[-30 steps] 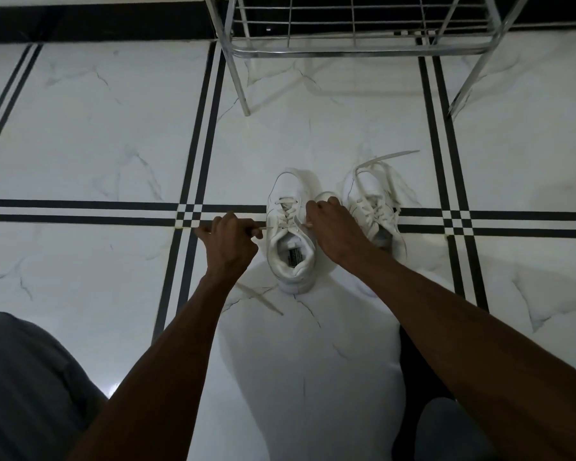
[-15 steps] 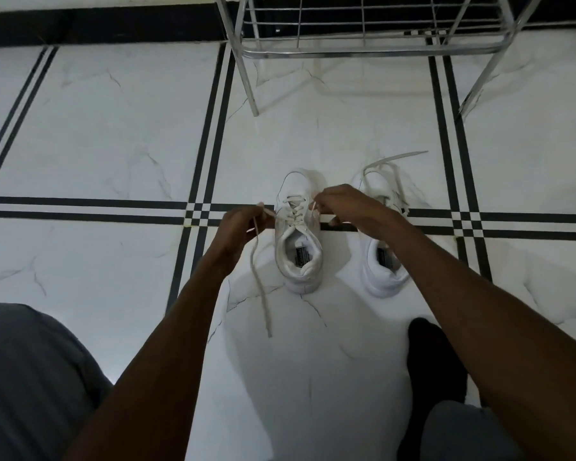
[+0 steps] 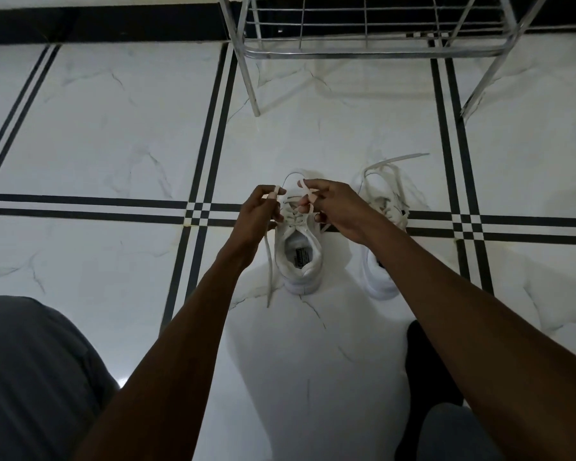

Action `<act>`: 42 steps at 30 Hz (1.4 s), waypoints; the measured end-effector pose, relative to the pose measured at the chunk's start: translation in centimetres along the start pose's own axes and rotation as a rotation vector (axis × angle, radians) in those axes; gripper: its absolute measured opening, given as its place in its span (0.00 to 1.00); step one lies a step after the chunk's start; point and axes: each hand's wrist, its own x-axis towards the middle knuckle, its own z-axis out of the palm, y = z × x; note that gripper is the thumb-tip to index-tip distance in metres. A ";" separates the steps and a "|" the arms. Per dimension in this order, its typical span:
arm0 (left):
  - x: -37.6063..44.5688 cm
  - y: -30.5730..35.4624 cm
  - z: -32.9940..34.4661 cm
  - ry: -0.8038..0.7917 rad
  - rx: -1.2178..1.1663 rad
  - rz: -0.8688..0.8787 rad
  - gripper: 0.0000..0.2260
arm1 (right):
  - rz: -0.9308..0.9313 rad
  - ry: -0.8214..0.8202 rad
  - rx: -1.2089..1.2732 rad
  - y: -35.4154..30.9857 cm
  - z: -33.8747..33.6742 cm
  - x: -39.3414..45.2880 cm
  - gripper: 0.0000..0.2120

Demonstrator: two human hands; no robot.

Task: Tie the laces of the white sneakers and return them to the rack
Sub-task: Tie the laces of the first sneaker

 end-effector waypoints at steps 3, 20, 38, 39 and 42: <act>0.1 0.0 -0.1 -0.047 0.057 0.053 0.12 | 0.010 0.005 -0.017 -0.1 -0.1 0.0 0.20; 0.9 -0.1 -0.4 -0.035 0.316 0.191 0.09 | 0.001 0.156 -0.011 0.4 1.0 0.6 0.08; -0.2 -0.2 -0.1 0.010 -0.003 0.044 0.09 | -0.018 0.105 0.178 -0.1 1.1 0.4 0.06; -0.1 -0.3 -0.2 0.022 -0.006 0.031 0.09 | -0.036 0.074 0.139 -0.2 0.9 0.5 0.07; 0.4 -0.5 -0.7 0.043 0.016 0.006 0.06 | -0.146 -0.064 -0.197 -0.9 0.4 0.7 0.09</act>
